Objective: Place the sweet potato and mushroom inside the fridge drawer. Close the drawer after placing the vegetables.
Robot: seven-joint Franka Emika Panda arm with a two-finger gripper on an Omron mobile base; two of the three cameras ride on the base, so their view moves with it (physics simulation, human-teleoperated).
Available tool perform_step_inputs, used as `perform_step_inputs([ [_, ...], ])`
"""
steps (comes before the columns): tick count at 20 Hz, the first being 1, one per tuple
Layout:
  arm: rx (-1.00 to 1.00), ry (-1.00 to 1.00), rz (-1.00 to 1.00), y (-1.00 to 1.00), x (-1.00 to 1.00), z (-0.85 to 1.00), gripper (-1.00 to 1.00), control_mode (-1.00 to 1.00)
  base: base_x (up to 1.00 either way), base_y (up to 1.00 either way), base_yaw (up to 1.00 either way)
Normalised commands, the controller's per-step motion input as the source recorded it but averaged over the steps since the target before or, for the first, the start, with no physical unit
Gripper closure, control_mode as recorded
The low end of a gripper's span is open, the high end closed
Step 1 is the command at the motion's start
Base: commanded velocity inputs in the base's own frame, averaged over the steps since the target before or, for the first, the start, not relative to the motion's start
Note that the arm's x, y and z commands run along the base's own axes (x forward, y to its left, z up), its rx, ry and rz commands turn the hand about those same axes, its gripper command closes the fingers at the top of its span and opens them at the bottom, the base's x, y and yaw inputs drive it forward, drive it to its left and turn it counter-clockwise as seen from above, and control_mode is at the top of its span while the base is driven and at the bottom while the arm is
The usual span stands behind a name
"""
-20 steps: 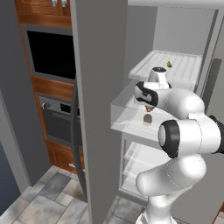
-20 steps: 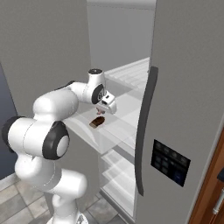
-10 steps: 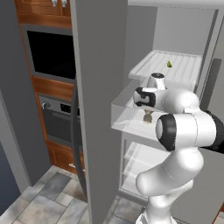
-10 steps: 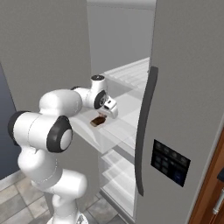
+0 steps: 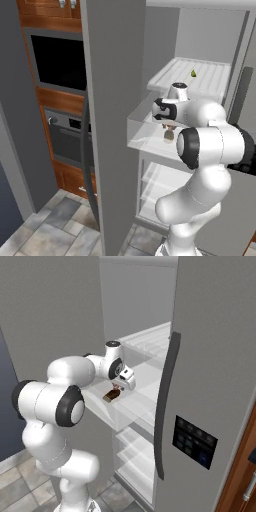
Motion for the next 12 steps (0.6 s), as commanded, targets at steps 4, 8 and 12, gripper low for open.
perform_step_inputs([
  [4, 0.00, -0.02, 0.00, 0.02, 0.00, 0.41, -1.00, -1.00, 0.00, 0.00, 0.00],
  [8, -0.05, -0.10, 0.00, 0.06, -0.14, 0.88, -1.00, -1.00, 0.00, 0.00, 0.00],
  [12, -0.04, -0.08, 0.00, 0.29, -0.62, 0.96, -1.00, -1.00, 0.00, 0.00, 0.00],
])
